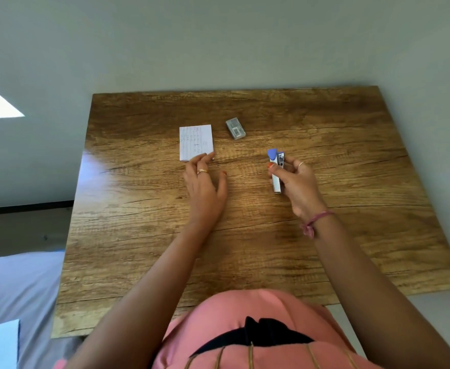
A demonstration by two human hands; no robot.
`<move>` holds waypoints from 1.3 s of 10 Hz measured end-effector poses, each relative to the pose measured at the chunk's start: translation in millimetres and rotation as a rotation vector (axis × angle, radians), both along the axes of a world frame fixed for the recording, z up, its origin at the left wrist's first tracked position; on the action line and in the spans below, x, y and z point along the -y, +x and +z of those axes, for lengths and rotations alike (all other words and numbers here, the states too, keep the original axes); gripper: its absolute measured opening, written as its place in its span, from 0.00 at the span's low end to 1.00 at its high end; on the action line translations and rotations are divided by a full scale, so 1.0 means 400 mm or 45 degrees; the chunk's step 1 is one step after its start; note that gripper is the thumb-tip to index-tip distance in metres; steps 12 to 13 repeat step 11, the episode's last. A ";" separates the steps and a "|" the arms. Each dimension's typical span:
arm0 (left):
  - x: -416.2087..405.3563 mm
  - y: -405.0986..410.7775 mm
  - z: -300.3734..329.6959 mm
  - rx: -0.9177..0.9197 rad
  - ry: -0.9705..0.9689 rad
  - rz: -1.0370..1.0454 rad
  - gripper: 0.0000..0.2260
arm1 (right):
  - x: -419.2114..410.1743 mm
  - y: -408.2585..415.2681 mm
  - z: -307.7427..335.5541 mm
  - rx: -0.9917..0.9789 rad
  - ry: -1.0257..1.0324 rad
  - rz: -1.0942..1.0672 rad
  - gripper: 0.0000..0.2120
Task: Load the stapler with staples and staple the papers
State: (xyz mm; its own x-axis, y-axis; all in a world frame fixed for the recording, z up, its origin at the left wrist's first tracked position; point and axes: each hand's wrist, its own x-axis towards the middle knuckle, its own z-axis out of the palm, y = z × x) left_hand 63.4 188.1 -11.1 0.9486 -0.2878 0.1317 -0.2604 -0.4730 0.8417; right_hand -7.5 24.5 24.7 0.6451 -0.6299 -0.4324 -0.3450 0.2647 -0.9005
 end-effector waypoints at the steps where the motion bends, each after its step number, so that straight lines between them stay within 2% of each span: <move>1: 0.023 -0.015 0.003 -0.082 -0.005 0.028 0.20 | 0.036 0.022 0.014 -0.117 -0.366 0.012 0.19; 3: 0.027 -0.015 0.008 -0.117 0.012 0.095 0.19 | 0.105 0.100 0.050 -0.271 -0.927 0.187 0.09; 5: 0.043 -0.017 0.004 -0.069 0.097 0.162 0.18 | 0.159 0.187 0.022 -0.493 -1.225 0.282 0.13; 8: 0.054 -0.007 0.006 -0.067 0.096 0.217 0.17 | 0.179 0.216 -0.015 -0.565 -1.314 0.396 0.17; 9: 0.060 -0.006 0.009 -0.077 0.059 0.231 0.16 | 0.186 0.207 -0.023 -0.577 -1.275 0.439 0.23; 11: 0.087 -0.013 0.027 0.027 0.020 0.185 0.16 | 0.186 0.142 -0.017 -0.463 -1.276 0.451 0.22; 13: 0.087 -0.013 0.027 0.027 0.020 0.185 0.16 | 0.186 0.142 -0.017 -0.463 -1.276 0.451 0.22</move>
